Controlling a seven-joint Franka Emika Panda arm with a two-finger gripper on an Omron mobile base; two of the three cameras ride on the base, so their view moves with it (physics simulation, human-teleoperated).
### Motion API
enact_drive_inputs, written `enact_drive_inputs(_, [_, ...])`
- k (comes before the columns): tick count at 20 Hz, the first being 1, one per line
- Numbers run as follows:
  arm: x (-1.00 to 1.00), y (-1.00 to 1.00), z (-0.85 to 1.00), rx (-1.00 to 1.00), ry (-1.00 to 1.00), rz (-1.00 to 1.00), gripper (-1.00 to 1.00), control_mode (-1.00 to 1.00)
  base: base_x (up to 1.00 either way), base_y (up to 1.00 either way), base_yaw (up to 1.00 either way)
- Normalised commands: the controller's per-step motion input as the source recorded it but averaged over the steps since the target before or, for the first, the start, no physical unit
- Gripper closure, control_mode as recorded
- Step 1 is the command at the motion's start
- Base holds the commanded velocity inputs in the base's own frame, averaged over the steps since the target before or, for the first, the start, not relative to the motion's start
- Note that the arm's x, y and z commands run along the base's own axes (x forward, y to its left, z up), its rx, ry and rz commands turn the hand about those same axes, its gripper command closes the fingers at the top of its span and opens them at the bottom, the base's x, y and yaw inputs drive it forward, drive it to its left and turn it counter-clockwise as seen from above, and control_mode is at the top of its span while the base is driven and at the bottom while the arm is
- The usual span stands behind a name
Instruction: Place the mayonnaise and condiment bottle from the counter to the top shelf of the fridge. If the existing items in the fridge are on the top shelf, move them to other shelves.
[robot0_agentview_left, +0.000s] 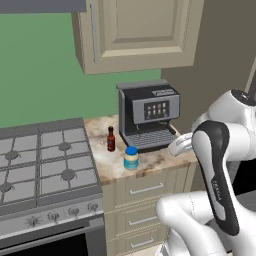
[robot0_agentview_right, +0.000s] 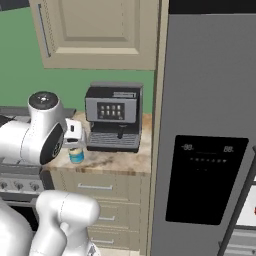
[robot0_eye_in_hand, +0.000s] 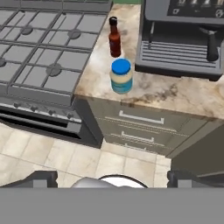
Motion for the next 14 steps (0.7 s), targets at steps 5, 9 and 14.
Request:
enact_drive_inputs(5, [0.13,0.74,-0.57,-0.15,0.02,-0.01,-1.00,-1.00,0.00,0.00,0.00])
enact_drive_inputs(9, [0.57,0.83,-0.58,-0.04,0.03,-0.12,-1.00,-1.00,0.00,0.00,0.00])
enact_drive_inputs(14, [0.74,0.48,-0.17,0.00,0.01,-0.18,-1.00,-1.00,0.00,0.00,0.00])
